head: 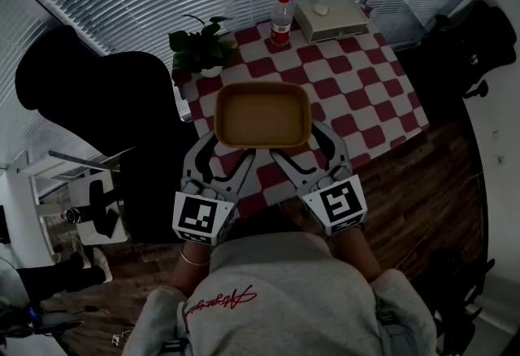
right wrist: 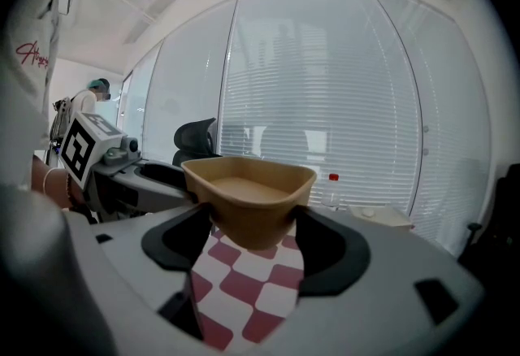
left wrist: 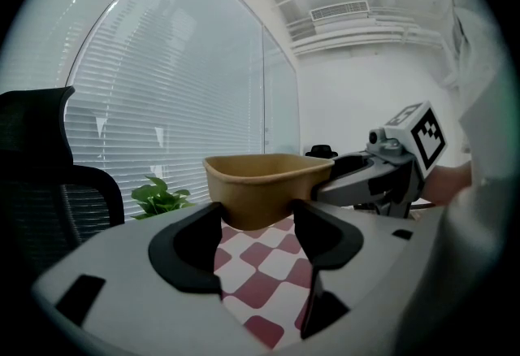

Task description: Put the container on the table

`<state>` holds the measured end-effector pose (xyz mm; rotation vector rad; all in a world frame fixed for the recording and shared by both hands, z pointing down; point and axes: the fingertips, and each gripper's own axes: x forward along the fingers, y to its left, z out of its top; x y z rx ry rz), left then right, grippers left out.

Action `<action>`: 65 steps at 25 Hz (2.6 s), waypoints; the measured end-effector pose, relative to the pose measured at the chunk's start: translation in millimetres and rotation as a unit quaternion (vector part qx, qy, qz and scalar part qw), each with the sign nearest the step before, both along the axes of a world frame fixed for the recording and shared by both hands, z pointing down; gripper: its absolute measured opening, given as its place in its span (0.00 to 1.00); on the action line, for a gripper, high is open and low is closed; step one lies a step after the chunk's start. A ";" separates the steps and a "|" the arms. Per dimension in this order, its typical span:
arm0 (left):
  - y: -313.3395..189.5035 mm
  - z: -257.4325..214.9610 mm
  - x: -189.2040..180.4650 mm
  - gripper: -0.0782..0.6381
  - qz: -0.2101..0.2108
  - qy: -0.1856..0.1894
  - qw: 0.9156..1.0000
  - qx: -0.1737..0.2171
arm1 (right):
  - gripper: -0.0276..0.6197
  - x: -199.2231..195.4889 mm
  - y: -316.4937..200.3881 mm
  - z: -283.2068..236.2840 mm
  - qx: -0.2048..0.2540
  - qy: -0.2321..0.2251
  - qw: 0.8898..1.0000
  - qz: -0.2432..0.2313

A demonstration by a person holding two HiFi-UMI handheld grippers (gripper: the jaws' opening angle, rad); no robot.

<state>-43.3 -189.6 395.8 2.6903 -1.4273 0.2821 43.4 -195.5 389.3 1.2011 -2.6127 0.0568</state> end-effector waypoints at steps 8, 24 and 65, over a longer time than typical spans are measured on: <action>-3.8 6.9 -1.0 0.51 -0.001 0.002 1.000 -0.005 | 0.56 -0.7 -4.1 8.1 -0.014 -0.005 1.000 -0.001; -7.6 24.7 -0.5 0.51 0.001 -0.012 1.000 -0.023 | 0.56 -0.4 -7.4 26.1 -0.026 0.004 1.000 0.001; -13.1 78.4 1.4 0.51 0.000 -0.036 0.997 -0.072 | 0.56 1.2 -12.8 79.2 -0.069 0.025 0.997 0.000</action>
